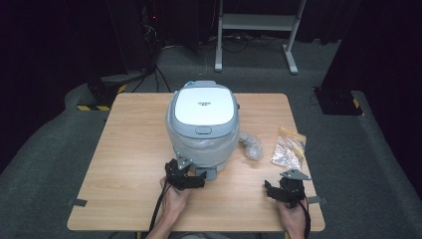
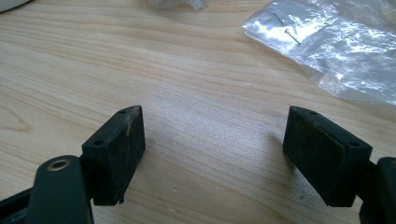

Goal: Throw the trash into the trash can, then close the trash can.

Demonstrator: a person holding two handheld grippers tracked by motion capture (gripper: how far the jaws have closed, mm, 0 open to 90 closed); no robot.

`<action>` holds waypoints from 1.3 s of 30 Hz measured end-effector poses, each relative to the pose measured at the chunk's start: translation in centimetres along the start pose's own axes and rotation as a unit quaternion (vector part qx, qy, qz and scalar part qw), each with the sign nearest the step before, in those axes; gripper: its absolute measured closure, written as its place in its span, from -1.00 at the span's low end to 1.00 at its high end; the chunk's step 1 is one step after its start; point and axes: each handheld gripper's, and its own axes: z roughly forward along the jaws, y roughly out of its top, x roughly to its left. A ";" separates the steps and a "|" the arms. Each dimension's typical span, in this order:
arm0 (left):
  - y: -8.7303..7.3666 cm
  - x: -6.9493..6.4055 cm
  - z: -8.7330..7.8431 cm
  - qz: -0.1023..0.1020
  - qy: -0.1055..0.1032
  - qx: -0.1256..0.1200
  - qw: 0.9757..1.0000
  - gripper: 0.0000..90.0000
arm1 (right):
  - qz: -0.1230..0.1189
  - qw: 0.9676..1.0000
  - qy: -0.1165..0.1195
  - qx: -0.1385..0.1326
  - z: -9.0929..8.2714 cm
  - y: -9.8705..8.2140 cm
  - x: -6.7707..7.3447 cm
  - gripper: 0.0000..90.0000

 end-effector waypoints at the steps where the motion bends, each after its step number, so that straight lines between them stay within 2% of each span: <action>1: -0.1 0.1 0.1 0.001 -0.001 -0.002 1.000 -0.99 | 0.003 1.000 0.000 0.001 0.0 0.0 0.0 -0.54; 6: -0.3 0.3 0.3 -0.002 -0.008 0.000 1.000 -0.99 | 0.002 1.000 0.000 0.000 0.0 0.0 0.1 -0.54; 11: -0.4 0.1 0.6 0.005 -0.002 0.006 1.000 -0.99 | 0.002 1.000 0.000 0.000 0.0 0.0 0.1 -0.54; 13: -0.3 -0.1 0.8 0.014 0.007 0.020 1.000 -0.99 | 0.002 1.000 0.001 0.001 0.0 0.0 0.0 -0.54; 15: -0.4 -0.2 0.9 0.010 0.002 0.021 1.000 -0.99 | 0.001 1.000 0.001 0.000 0.0 0.0 0.0 -0.54; 16: -0.3 -0.1 0.8 0.018 0.010 0.019 1.000 -0.99 | 0.002 1.000 0.002 0.001 0.0 0.0 0.0 -0.53; 20: -0.3 -0.1 0.9 0.016 0.009 0.019 1.000 -0.99 | -0.003 1.000 0.005 0.000 0.0 0.0 0.0 -0.53; 26: -0.3 0.1 0.9 0.012 0.006 0.021 1.000 -0.99 | -0.018 1.000 0.020 0.000 0.0 0.1 0.1 -0.52; 31: -0.3 0.1 0.9 0.008 0.004 0.021 1.000 -0.99 | -0.007 1.000 0.030 -0.003 -0.1 -0.1 0.0 -0.54; 39: -0.3 0.3 0.9 0.010 0.003 0.023 1.000 -0.98 | -0.007 0.999 0.045 -0.014 -0.4 -0.2 0.5 -0.52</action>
